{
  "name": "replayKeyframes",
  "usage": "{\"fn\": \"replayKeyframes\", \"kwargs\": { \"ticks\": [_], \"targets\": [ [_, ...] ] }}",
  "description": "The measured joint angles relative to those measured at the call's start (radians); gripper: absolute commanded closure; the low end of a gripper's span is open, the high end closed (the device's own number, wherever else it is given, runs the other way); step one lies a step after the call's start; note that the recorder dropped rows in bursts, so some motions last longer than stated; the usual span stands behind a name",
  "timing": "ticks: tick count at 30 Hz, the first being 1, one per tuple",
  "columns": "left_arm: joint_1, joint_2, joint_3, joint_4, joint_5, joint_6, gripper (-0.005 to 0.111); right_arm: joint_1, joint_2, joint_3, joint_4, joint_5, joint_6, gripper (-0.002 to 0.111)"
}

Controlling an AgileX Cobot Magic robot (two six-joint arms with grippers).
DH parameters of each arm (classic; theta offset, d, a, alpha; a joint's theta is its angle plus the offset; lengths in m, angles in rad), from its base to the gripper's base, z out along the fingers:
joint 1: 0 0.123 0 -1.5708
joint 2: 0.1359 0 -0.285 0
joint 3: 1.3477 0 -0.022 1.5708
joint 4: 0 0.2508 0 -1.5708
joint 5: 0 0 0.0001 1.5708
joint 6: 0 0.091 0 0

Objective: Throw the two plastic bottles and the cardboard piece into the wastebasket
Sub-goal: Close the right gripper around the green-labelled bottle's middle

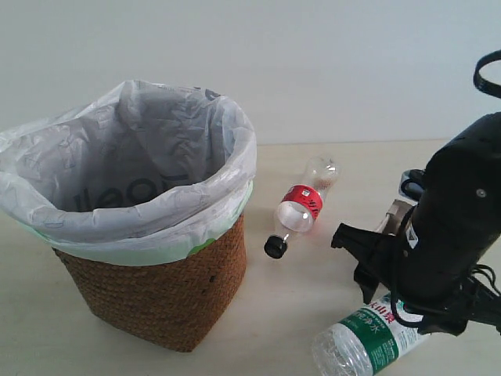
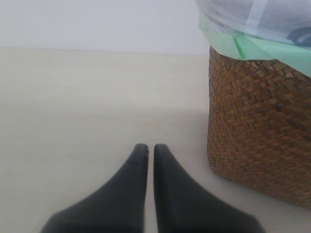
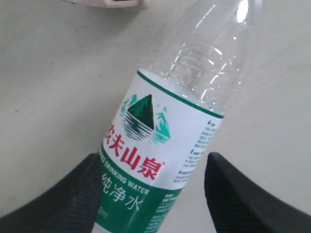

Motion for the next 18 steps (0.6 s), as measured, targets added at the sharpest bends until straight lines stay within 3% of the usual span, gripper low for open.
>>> {"fn": "replayKeyframes", "kwargs": {
  "ticks": [18],
  "targets": [
    [0.0, 0.0, 0.0, 0.0, 0.0, 0.0, 0.103, 0.0, 0.146, -0.02, 0.002, -0.058, 0.029, 0.054]
  ]
}}
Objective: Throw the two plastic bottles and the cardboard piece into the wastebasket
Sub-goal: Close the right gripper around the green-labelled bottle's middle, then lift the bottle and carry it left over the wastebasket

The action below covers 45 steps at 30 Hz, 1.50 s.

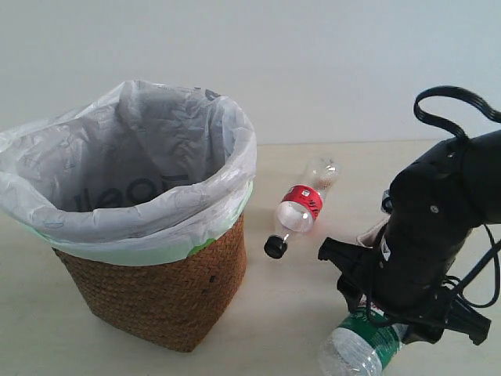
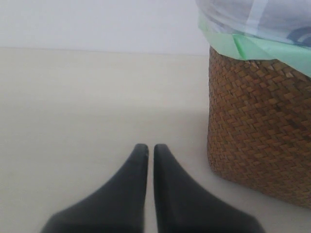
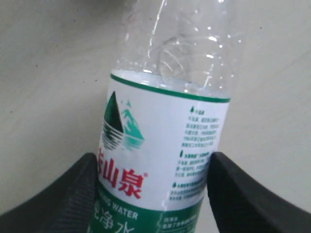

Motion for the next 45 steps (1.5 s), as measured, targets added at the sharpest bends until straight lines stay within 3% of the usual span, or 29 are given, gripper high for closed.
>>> {"fn": "replayKeyframes", "kwargs": {
  "ticks": [25, 27, 32, 45],
  "targets": [
    [0.0, 0.0, 0.0, 0.0, 0.0, 0.0, 0.103, 0.0, 0.137, -0.012, -0.003, -0.083, -0.1, 0.056],
    [0.0, 0.0, 0.0, 0.0, 0.0, 0.0, 0.103, 0.0, 0.137, -0.012, -0.005, -0.079, -0.111, 0.065],
    [0.0, 0.0, 0.0, 0.0, 0.0, 0.0, 0.103, 0.0, 0.137, -0.012, -0.005, -0.063, -0.138, 0.107],
    [0.0, 0.0, 0.0, 0.0, 0.0, 0.0, 0.103, 0.0, 0.106, 0.003, -0.028, 0.012, -0.225, 0.108]
  ]
}}
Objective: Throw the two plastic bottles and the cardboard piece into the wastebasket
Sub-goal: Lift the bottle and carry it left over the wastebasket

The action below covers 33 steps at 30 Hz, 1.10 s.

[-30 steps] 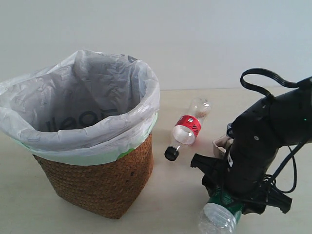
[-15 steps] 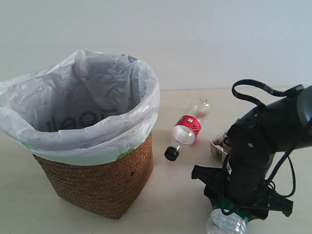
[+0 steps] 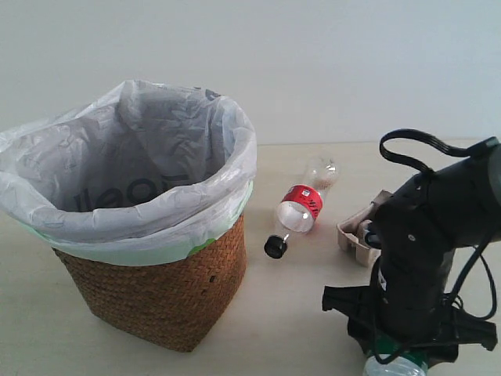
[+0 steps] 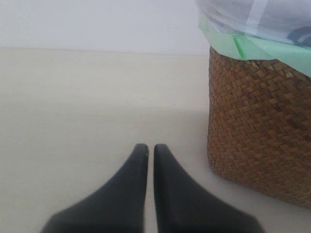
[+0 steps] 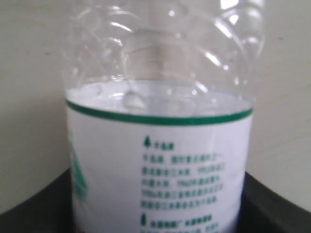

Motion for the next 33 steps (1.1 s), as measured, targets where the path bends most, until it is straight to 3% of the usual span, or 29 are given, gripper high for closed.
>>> {"fn": "replayKeyframes", "kwargs": {
  "ticks": [19, 28, 33],
  "targets": [
    [0.0, 0.0, 0.0, 0.0, 0.0, 0.0, 0.103, 0.0, -0.467, 0.014, -0.275, -0.086, -0.062, 0.108],
    [0.0, 0.0, 0.0, 0.0, 0.0, 0.0, 0.103, 0.0, -0.696, 0.014, -0.549, -0.141, -0.059, 0.108],
    [0.0, 0.0, 0.0, 0.0, 0.0, 0.0, 0.103, 0.0, -0.717, -0.05, -0.713, -0.076, -0.055, 0.108]
  ]
}}
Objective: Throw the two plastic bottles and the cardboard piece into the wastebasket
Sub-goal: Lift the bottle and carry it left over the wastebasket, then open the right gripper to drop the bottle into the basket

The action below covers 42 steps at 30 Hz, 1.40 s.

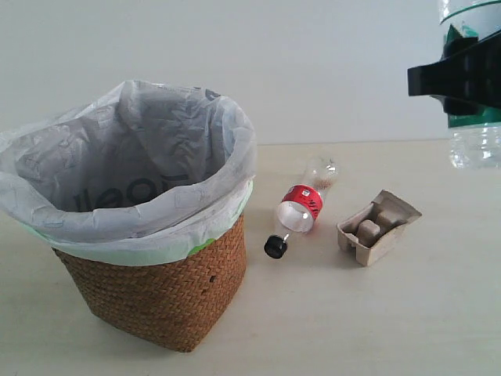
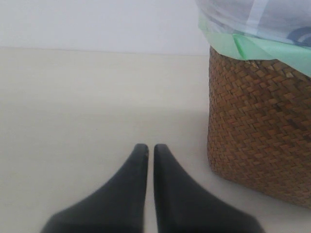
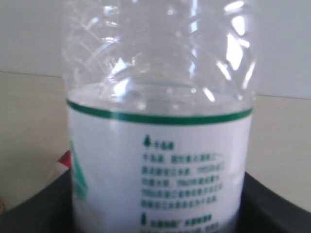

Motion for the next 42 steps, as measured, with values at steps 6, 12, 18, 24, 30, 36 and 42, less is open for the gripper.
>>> {"fn": "replayKeyframes", "kwargs": {
  "ticks": [6, 12, 18, 24, 30, 36, 42],
  "targets": [
    [0.0, 0.0, 0.0, 0.0, 0.0, 0.0, 0.103, 0.0, 0.0, -0.007, -0.101, 0.024, 0.096, 0.108],
    [0.0, 0.0, 0.0, 0.0, 0.0, 0.0, 0.103, 0.0, 0.06, -0.012, -0.182, -0.13, 0.128, 0.108],
    [0.0, 0.0, 0.0, 0.0, 0.0, 0.0, 0.103, 0.0, 0.275, -0.136, -0.162, -0.823, 0.38, 0.108],
    [0.0, 0.0, 0.0, 0.0, 0.0, 0.0, 0.103, 0.0, 0.284, -0.24, -0.166, -0.94, 0.443, 0.108],
    [0.0, 0.0, 0.0, 0.0, 0.0, 0.0, 0.103, 0.0, 0.286, -0.227, -0.299, -0.153, 0.279, 0.108],
    [0.0, 0.0, 0.0, 0.0, 0.0, 0.0, 0.103, 0.0, 0.269, -0.225, -0.366, 0.092, 0.062, 0.108],
    [0.0, 0.0, 0.0, 0.0, 0.0, 0.0, 0.103, 0.057, 0.404, -0.352, -0.046, -0.646, 0.214, 0.04]
  ]
}}
